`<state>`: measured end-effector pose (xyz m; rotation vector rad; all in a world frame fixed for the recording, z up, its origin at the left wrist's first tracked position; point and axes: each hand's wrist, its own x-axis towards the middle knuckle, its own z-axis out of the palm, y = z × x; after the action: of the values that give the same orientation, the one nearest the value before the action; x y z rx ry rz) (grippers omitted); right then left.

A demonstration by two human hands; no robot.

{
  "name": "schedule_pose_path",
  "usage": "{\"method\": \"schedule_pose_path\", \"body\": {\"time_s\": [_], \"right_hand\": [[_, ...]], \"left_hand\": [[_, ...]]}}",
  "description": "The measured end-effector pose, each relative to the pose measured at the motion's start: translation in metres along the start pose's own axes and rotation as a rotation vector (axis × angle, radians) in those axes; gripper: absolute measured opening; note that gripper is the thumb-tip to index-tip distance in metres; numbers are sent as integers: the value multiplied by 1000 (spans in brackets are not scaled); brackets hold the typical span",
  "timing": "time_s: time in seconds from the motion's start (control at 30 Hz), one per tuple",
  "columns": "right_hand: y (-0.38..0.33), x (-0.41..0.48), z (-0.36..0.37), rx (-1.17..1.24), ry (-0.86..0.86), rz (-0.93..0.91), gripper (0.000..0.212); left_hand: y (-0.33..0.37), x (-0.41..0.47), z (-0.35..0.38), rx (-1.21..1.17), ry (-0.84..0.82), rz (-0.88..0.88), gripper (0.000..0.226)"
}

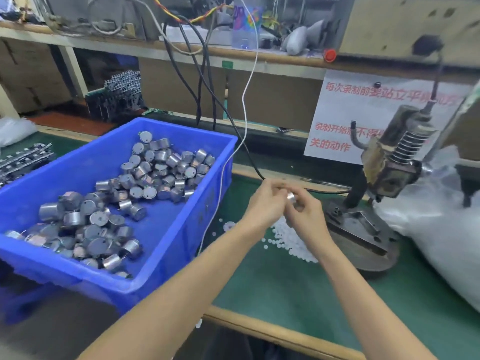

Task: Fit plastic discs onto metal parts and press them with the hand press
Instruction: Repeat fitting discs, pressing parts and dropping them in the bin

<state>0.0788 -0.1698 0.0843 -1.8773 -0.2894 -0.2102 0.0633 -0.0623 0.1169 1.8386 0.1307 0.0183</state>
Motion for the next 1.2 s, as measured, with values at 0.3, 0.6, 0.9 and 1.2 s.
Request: {"method": "schedule_pose_path", "body": {"time_s": [0.3,0.6,0.9,1.2], "right_hand": [[67,-65,-1,111,-41,192,19],[69,-71,-7,175,9,122,30],[72,-65,-1,-98,-8,94,16],[71,-64,3,-198,-36,11,14]], "left_hand": [[-81,-5,8,625,-106,51,7],[-91,-17,16,558,-148,178,11],[-118,-20,16,487,7,353,17],[-121,-20,15,402,155,296,19]]}}
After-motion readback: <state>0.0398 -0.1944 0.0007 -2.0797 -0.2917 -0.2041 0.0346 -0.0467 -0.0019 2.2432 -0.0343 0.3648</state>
